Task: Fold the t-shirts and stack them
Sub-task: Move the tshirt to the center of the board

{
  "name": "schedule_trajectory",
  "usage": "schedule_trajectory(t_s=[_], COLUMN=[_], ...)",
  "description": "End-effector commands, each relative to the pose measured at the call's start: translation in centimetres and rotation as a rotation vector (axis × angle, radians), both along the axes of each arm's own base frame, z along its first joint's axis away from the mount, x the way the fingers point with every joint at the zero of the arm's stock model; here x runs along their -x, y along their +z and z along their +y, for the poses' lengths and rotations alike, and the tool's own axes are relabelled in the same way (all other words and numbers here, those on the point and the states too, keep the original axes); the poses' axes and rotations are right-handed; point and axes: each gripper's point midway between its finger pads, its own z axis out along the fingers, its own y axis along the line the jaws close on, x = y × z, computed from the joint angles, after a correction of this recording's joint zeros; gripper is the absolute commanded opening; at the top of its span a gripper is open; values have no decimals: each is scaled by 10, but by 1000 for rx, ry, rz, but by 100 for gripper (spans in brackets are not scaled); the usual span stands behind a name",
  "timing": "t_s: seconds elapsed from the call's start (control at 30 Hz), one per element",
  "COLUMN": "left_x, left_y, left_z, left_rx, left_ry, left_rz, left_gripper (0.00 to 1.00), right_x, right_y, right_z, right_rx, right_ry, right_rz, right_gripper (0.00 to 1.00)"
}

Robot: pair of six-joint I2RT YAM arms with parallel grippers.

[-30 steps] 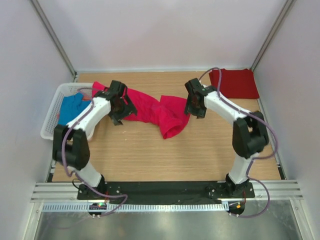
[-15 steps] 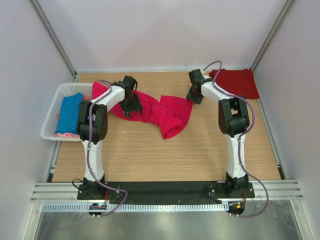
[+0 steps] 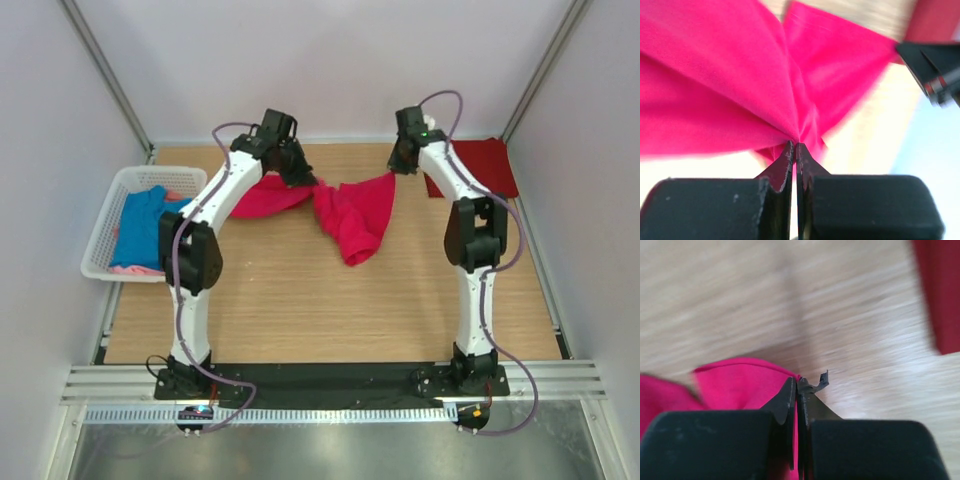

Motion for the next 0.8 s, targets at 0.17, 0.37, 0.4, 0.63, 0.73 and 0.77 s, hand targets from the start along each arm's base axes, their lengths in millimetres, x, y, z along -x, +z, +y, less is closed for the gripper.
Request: schedule_trajectory(t_s=[0.17,0.37,0.4,0.63,0.73,0.77], left_x=[127,267,281,277,227,212], left_y=[105,-28,-30,-4,15,22], left_z=[-14,1,-4,14,21,16], left_rx=[36,-58,-26,-70,-136,-138], left_ry=[-10,-70,-100,-127,-119,-137], left_rz=[-55,295,297,152,51,20], left_gripper=[0,3,24,72,75,75], right_x=[79,202,217,297,314,318], right_y=[213,124,115,95,106,107], right_z=[-52,-57,-59,-74,-69,-65], right_rx=[23,-26,-26,0,-42,-64], right_ry=[56,49,51,49,69,78], right_rz=[-269,34,64,159,139,132], right_gripper=[1,1,1,1,1,1])
